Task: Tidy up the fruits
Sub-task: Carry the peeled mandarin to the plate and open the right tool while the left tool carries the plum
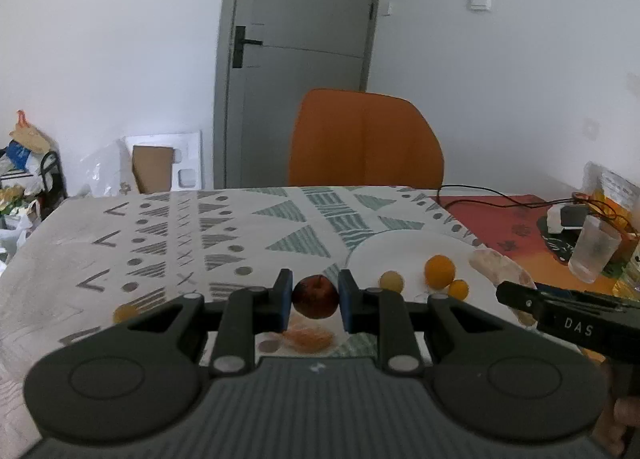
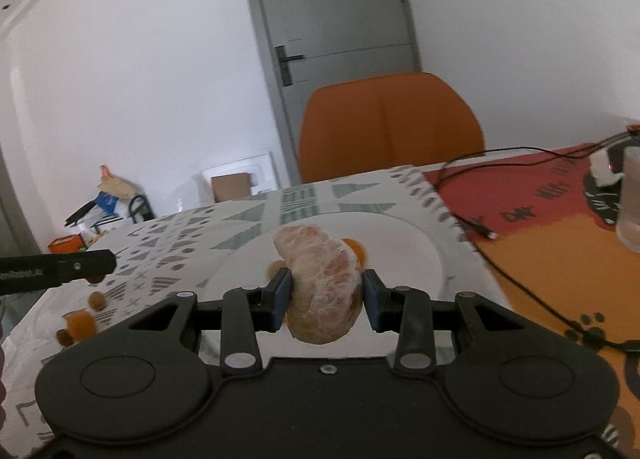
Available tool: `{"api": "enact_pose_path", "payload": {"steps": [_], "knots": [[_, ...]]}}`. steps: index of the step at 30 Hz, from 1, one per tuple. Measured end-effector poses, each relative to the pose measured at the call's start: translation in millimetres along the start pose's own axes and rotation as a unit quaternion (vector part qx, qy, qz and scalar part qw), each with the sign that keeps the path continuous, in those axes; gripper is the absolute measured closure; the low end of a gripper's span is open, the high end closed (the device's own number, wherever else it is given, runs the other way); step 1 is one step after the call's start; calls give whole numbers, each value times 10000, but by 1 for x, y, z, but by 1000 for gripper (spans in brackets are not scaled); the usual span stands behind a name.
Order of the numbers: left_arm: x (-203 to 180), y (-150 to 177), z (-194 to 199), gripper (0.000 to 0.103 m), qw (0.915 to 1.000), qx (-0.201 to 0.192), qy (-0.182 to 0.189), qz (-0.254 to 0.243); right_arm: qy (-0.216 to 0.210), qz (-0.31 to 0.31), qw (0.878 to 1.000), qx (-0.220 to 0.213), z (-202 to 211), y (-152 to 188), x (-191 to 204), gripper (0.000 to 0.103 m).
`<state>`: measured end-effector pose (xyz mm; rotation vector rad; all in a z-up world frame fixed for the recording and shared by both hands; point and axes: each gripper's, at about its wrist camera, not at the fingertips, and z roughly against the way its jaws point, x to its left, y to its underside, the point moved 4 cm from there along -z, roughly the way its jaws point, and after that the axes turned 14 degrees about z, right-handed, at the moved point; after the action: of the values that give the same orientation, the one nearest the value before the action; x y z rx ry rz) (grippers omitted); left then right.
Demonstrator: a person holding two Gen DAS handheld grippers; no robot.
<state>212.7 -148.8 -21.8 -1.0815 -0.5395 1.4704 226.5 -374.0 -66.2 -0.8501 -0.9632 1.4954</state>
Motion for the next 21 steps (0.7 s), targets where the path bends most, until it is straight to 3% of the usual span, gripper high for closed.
{"api": "enact_pose_path", "payload": {"steps": [15,21], "knots": [[-47,4,-38,80,9993,129,180,-313,379,-308,9988,-7,-20,4,-45,66],[-54,3,-54,80,9991,189,169,-339,276,-311,9991,3,-20,10,-45,60]]}}
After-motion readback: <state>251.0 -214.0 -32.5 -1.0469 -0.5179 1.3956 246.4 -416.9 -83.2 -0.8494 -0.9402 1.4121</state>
